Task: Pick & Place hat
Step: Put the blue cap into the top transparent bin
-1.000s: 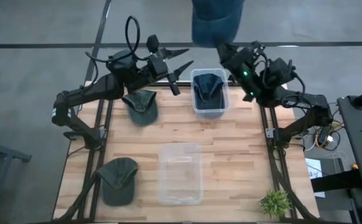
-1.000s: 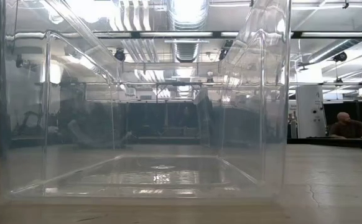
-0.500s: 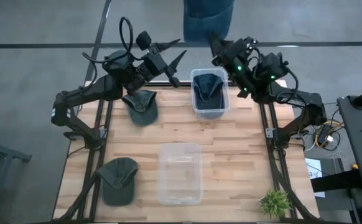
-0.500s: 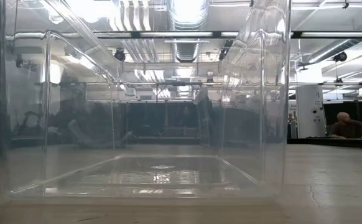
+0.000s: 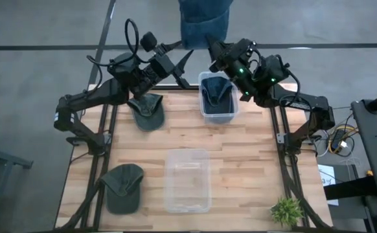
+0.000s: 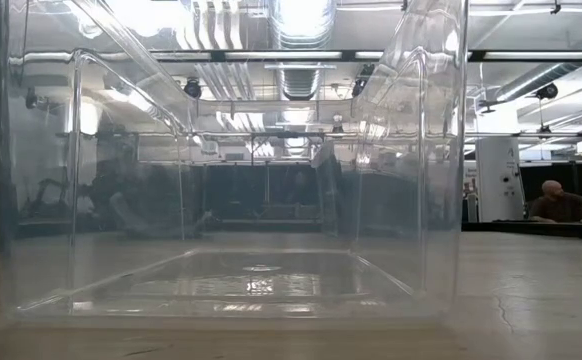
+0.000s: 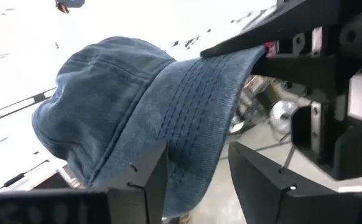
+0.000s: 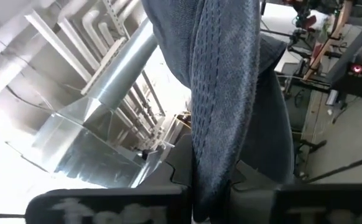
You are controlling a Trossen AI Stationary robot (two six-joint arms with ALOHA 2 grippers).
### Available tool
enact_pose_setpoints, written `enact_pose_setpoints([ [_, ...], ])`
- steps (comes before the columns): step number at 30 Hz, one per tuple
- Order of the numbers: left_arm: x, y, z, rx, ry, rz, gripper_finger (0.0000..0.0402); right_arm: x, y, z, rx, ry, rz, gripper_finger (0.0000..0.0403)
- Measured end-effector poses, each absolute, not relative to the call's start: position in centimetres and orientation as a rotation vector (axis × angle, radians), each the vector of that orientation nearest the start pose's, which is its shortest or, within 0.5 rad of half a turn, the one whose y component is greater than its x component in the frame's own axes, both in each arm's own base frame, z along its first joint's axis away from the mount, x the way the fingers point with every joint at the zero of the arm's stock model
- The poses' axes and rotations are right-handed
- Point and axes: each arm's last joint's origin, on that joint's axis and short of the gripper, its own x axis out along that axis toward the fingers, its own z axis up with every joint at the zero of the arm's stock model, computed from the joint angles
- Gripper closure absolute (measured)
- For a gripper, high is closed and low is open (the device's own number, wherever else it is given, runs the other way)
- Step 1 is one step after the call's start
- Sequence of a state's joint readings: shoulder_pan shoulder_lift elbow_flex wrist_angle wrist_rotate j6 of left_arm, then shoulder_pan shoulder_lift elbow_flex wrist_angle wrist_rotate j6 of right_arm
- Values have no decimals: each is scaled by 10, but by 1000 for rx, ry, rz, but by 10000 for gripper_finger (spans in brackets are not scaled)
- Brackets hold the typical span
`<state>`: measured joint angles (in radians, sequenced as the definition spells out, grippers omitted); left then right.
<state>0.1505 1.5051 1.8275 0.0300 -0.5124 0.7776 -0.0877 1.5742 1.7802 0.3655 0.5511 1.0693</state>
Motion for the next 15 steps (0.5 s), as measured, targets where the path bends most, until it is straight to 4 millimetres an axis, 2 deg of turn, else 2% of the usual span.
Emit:
enact_pose_setpoints([
  [5, 296, 60, 535, 681, -77, 781, 261, 324, -42, 526, 1140, -841, -247, 391],
  [12, 290, 59, 544, 675, -97, 798, 378, 325, -39, 526, 1172, -828, -210, 390],
  [15, 285, 59, 553, 671, -123, 795, 391, 325, -37, 528, 1115, -793, -169, 389],
])
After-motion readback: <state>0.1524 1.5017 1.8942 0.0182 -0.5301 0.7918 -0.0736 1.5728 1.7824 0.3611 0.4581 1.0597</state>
